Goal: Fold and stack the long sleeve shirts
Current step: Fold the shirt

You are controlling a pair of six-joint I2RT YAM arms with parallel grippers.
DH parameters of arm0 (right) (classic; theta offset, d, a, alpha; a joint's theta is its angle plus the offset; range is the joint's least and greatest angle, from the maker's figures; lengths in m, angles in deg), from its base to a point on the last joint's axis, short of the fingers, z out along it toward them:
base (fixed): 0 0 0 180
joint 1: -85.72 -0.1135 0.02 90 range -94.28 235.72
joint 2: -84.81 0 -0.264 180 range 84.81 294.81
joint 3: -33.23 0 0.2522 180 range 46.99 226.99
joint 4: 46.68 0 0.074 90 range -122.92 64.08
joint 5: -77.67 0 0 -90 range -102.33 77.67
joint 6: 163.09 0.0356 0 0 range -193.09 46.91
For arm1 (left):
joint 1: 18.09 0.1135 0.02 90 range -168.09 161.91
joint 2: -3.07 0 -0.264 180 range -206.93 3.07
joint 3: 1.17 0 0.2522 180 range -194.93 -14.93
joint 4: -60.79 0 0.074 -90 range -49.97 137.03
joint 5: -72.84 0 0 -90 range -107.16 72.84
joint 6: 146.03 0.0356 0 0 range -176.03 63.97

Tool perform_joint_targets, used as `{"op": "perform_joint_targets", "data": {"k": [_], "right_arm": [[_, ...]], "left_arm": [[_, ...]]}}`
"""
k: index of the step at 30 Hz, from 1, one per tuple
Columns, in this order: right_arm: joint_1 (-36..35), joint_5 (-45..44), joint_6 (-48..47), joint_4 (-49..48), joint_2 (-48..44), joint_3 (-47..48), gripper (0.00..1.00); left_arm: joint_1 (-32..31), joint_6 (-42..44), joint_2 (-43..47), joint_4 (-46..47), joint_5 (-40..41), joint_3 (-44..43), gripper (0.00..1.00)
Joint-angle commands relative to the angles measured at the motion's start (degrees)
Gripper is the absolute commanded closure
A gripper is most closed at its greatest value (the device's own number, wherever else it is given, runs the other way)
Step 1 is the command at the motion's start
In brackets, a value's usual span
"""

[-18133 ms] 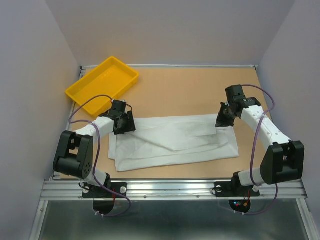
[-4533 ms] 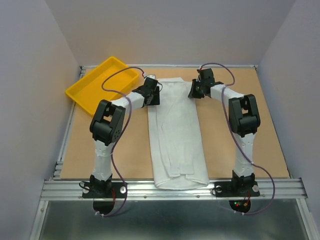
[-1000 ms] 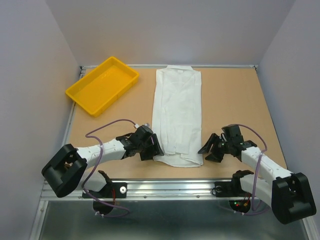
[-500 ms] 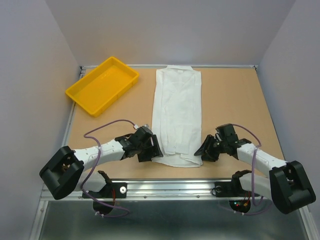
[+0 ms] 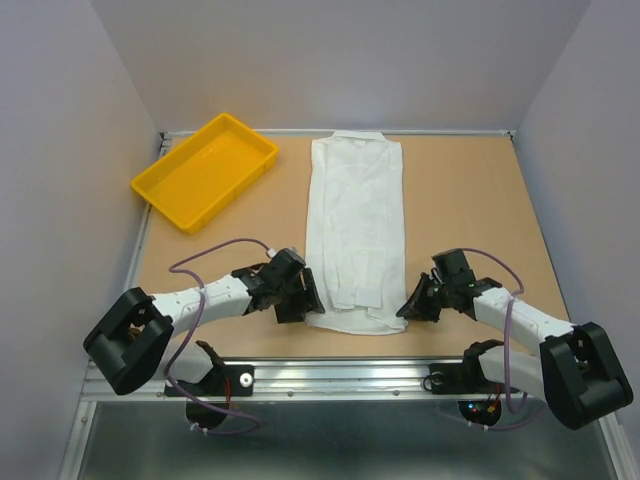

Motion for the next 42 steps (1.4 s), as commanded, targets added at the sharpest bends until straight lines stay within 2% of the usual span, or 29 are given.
{"op": "perform_joint_targets", "data": {"k": [1,11,15,17,19,22,23,27,32,38,42], "right_arm": [[-0.4,-3.8,-1.0,2.7,-1.0,0.8,0.99],[-0.4,-4.1,-1.4,3.7,-1.6,2.7,0.99],[-0.4,-3.7,-1.6,3.8,-1.5,3.0,0.99],[-0.4,-3.8,-1.8,3.9,-1.7,3.1,0.99],[-0.4,-3.6,-2.0,4.0,-1.7,3.6,0.99],[-0.4,-2.8,-2.6,4.7,-2.3,4.8,0.99],[-0.4,-2.7,-3.3,5.1,-2.5,5.2,0.99],[-0.4,-3.5,-7.0,12.1,-3.9,9.4,0.99],[-0.4,-2.0,-10.4,18.8,-5.5,11.8,0.99],[-0.4,0.3,-10.7,22.7,-8.6,12.7,0.99],[-0.4,-0.9,-9.7,23.4,-7.9,16.5,0.99]], "left_arm": [[1.3,3.4,-3.1,-8.8,5.9,1.8,0.28],[1.4,3.8,-8.0,-8.6,5.1,-1.6,0.38],[0.9,4.2,-10.1,-7.9,4.2,-2.7,0.47],[0.4,4.2,-11.0,-7.8,3.7,-3.2,0.55],[-0.3,4.7,-11.1,-7.8,3.0,-3.6,0.73],[-0.6,6.1,-10.8,-9.9,2.3,-5.1,0.92],[-0.5,6.4,-10.0,-10.6,2.2,-5.5,0.95],[-0.6,7.7,-6.8,-15.6,2.8,-8.5,0.97],[-0.7,7.3,-1.0,-19.4,1.6,-7.8,0.97],[-1.0,6.1,4.1,-21.2,-0.4,-6.7,0.97],[-0.7,6.1,4.9,-21.6,0.1,-10.7,0.99]]}}
